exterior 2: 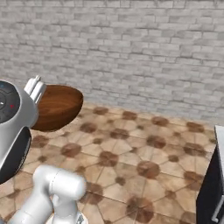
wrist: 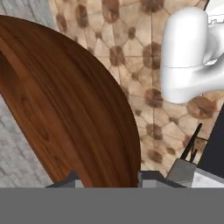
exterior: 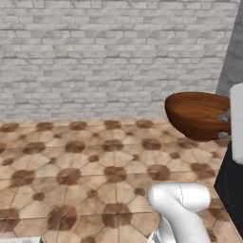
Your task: Pick up the bowls from the cabinet and place each bowl in front of a stool on the dining counter.
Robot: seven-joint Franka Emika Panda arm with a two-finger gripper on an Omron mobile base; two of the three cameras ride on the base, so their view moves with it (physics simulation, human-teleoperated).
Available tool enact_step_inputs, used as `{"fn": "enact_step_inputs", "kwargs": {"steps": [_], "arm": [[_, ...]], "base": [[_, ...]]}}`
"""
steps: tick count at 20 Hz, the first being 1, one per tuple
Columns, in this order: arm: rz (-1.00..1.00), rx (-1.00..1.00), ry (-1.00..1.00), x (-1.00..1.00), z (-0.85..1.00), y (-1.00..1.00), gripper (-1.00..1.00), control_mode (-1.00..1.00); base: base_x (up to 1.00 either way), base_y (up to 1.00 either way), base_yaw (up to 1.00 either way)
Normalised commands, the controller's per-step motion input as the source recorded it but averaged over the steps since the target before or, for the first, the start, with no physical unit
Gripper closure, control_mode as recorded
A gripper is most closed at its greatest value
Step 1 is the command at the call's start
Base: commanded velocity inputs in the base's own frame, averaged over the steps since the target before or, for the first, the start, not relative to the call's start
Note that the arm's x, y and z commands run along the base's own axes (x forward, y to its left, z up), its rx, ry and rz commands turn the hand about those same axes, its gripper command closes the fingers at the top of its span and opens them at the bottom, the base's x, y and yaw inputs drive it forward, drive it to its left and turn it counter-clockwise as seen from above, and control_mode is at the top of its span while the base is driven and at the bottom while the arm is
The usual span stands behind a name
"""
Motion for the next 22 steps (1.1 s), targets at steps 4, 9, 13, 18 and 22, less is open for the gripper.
{"fn": "enact_step_inputs", "kwargs": {"steps": [4, 9, 13, 18, 22], "arm": [[0.00, 0.00, 0.00, 0.00, 0.00, 0.00, 1.00, 1.00], [0.00, 0.00, 0.00, 0.00, 0.00, 0.00, 1.00, 1.00], [0.00, 0.00, 0.00, 0.00, 0.00, 0.00, 1.00, 1.00], [0.00, 0.00, 0.00, 0.00, 0.00, 0.00, 1.00, 1.00], [0.00, 0.00, 0.00, 0.00, 0.00, 0.00, 1.00, 1.00]], "base": [[1.00, -0.21, 0.54], [1.00, -0.29, 0.62], [1.00, -0.39, 0.57], [1.00, -0.43, 0.57], [1.00, -0.45, 0.56]]}}
